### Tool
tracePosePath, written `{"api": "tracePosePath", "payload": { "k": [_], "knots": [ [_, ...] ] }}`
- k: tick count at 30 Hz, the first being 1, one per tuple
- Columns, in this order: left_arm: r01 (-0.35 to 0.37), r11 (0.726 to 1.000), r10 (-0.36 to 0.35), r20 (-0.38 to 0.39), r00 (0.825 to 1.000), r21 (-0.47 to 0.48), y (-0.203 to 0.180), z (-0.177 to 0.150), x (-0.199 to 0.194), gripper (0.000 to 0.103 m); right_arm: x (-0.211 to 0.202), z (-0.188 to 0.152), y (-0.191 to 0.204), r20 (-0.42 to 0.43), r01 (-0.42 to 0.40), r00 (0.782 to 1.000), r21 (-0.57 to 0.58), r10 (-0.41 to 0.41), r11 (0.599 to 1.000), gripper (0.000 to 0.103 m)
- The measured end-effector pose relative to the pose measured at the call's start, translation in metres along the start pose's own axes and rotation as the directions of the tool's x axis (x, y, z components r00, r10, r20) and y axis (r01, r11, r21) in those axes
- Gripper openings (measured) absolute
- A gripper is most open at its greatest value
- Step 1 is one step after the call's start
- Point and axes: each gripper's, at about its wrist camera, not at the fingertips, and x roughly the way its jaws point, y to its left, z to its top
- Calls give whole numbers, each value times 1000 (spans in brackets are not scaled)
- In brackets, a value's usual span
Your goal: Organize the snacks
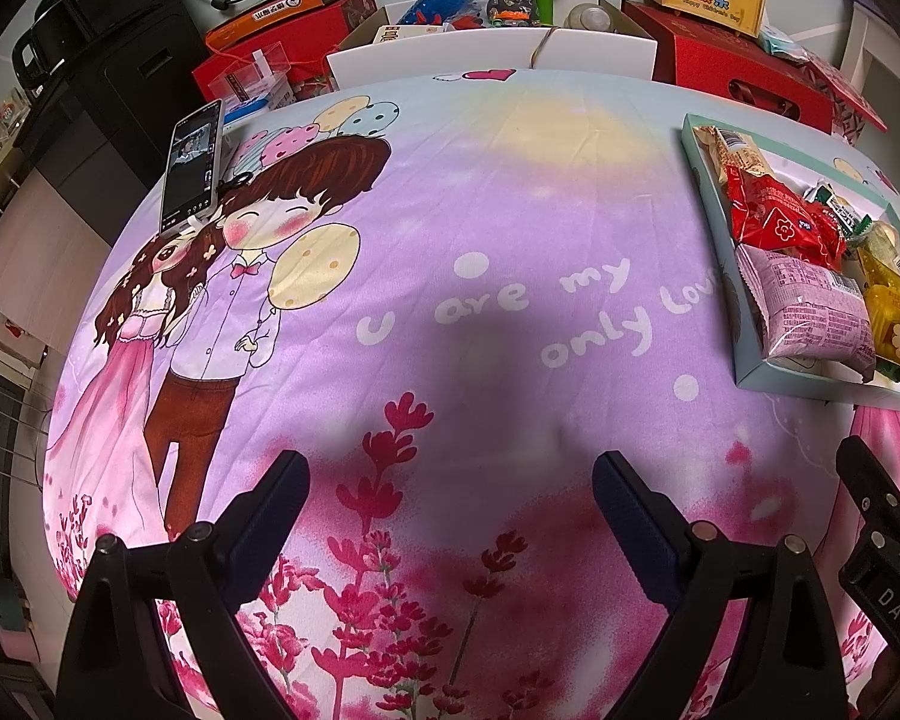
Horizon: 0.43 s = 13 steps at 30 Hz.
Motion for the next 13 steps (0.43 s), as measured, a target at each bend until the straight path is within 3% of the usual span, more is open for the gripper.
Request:
{"api": "tracePosePath", "payload": {
  "k": [13],
  "knots": [
    [0,1000,0,0,1000,1,0,0,0,95,-5,1,-4,18,-25,1000,25,25,999,103]
  ]
}}
